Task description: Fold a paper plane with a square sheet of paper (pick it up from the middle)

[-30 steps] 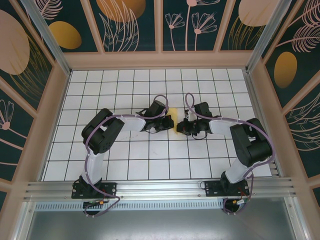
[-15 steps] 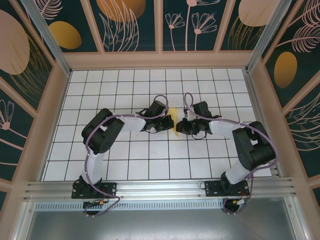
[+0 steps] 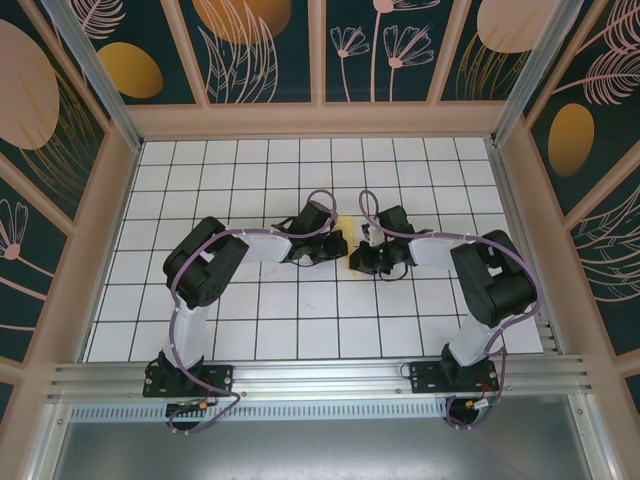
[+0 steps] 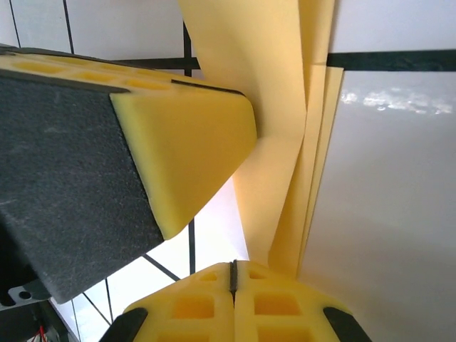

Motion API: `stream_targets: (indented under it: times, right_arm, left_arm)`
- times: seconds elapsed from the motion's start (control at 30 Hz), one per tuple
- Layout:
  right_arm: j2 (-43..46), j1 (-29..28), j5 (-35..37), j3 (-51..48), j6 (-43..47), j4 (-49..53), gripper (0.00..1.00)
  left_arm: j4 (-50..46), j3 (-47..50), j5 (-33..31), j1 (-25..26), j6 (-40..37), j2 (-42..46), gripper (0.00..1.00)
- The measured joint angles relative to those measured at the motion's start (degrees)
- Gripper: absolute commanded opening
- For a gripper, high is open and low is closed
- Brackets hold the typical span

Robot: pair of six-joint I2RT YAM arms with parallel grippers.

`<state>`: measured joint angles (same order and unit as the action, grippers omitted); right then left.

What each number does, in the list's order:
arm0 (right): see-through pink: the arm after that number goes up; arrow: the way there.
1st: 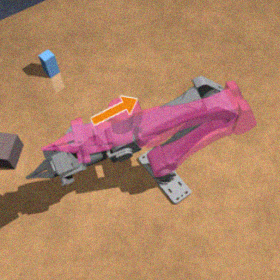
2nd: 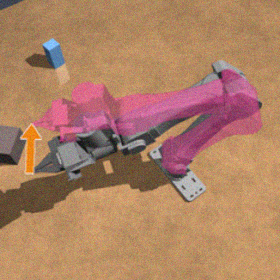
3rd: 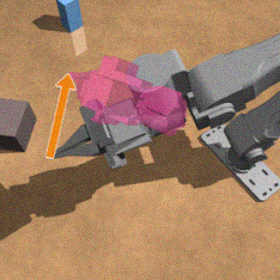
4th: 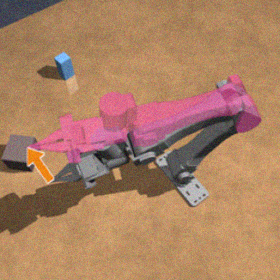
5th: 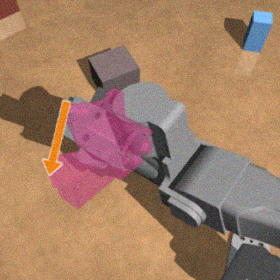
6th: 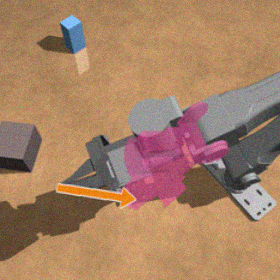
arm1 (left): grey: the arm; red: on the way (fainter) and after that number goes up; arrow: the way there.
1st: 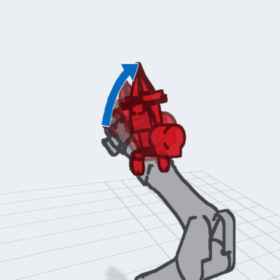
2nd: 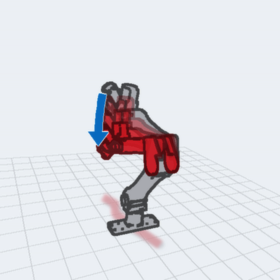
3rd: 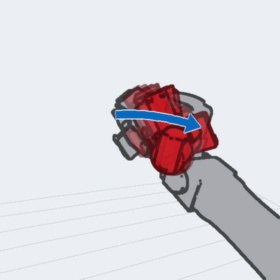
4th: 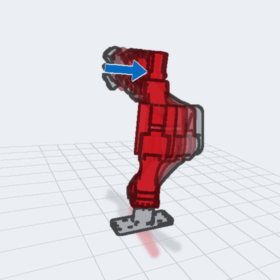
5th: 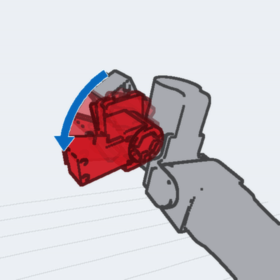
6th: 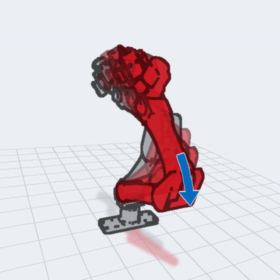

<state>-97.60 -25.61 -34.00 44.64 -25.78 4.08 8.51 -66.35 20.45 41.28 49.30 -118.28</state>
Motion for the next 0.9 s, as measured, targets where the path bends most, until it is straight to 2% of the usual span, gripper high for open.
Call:
stream_targets:
  times: [0.9]
  right_arm:
    - [-0.5,0.1,-0.5,0.4,0.5,0.1,0.06]
  left_arm:
    - [-1.3,-0.8,-0.2,0.0,0.0,-0.1,0.05]
